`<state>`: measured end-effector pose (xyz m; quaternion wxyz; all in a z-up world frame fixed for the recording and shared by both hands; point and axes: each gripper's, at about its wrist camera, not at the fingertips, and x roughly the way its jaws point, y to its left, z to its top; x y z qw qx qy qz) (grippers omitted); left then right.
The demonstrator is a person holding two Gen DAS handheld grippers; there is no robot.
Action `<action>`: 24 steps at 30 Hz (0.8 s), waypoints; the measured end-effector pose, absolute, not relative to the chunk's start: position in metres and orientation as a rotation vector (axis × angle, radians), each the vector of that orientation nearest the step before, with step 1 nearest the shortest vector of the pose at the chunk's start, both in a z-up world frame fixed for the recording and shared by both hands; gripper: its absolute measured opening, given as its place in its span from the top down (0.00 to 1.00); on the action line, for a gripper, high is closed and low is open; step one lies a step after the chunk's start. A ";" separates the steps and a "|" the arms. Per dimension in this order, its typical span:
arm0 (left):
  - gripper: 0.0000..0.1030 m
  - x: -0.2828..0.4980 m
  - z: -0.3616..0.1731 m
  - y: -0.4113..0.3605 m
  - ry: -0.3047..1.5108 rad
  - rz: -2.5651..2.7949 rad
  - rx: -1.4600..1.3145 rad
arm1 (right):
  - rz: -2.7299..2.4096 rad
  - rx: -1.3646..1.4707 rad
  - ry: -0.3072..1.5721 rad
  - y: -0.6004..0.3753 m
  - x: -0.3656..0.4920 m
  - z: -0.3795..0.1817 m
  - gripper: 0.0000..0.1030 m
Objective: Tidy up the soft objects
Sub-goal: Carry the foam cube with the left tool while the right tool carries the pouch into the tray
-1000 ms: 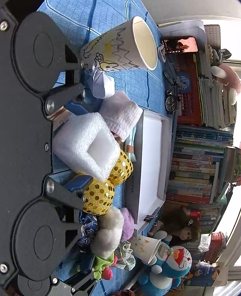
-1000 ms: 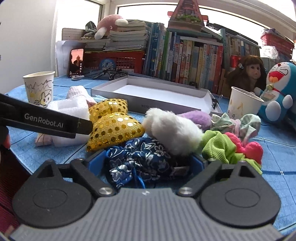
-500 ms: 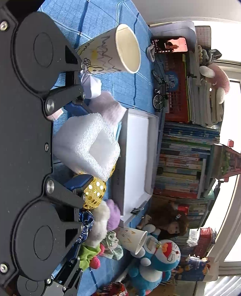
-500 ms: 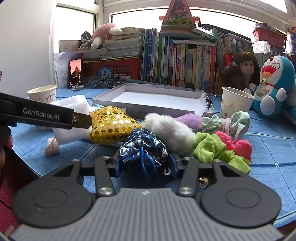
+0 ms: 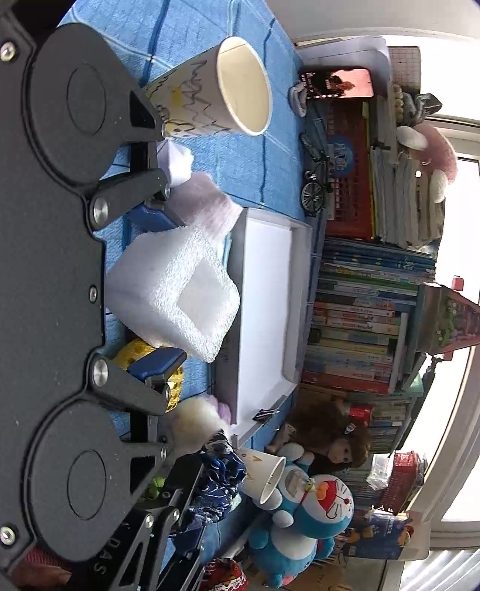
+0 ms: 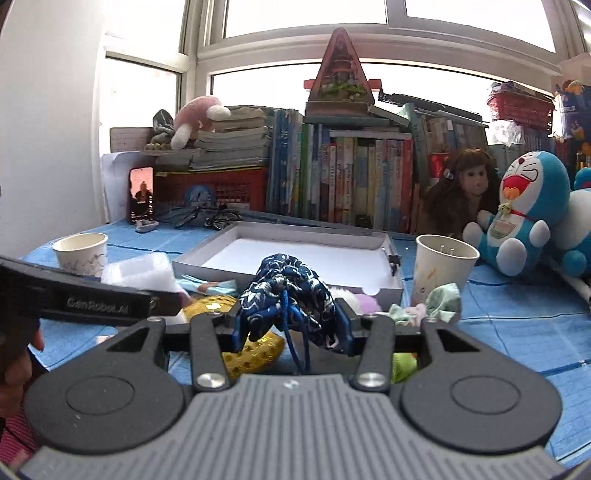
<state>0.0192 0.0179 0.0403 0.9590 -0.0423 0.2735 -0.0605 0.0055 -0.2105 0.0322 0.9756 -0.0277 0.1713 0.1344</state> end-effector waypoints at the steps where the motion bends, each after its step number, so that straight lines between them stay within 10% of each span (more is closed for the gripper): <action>1: 0.38 0.020 0.039 0.018 0.560 -0.125 -0.089 | 0.266 -0.059 0.353 -0.211 0.007 0.030 0.51; 24: 0.38 0.088 0.093 0.009 0.555 -0.200 -0.126 | 0.301 0.201 0.444 -0.247 0.083 0.067 0.51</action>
